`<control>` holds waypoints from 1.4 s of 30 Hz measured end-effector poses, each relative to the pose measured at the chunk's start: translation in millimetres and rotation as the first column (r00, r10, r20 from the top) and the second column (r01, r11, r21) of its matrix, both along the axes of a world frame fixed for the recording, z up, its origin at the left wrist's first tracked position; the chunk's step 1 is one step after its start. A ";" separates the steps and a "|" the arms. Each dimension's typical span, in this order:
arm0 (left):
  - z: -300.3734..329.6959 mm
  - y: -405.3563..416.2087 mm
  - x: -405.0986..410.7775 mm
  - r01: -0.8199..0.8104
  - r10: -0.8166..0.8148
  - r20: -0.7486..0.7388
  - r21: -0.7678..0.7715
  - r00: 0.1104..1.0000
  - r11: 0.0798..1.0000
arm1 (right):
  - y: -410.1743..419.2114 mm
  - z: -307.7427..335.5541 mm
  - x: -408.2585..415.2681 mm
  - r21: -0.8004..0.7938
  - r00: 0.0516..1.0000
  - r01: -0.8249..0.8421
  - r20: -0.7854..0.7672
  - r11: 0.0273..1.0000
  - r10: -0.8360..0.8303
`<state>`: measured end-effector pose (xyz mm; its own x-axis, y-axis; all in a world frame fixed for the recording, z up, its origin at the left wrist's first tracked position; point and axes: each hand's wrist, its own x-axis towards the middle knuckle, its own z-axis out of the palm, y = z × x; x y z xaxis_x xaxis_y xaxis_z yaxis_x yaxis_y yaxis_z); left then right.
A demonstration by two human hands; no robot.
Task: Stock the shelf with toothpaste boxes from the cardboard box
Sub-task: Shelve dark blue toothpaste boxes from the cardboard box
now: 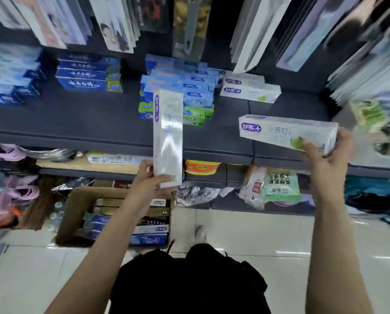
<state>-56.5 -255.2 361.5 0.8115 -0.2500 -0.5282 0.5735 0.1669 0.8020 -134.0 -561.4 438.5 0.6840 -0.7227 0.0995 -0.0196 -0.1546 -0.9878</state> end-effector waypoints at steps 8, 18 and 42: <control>3.8 -76.6 -7.2 -0.131 0.126 0.049 0.123 0.991 0.984 | -105.0 -68.1 126.5 0.186 0.976 -0.188 -0.072 0.964 0.204; 19.9 -102.3 1.9 -0.176 0.128 0.184 0.269 0.974 0.947 | -135.4 -109.2 212.3 -0.086 0.881 -0.083 -0.472 0.993 0.033; -16.4 -229.5 14.4 0.198 -0.698 0.360 0.789 0.619 0.582 | -122.2 -47.5 121.9 -0.173 0.497 -0.762 -0.773 0.624 0.394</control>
<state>-42.1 -484.7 345.0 0.8545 -0.4914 -0.1684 -0.2213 -0.6377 0.7379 -12.1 -683.6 390.9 0.9324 -0.1141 -0.3430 -0.3008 -0.7711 -0.5612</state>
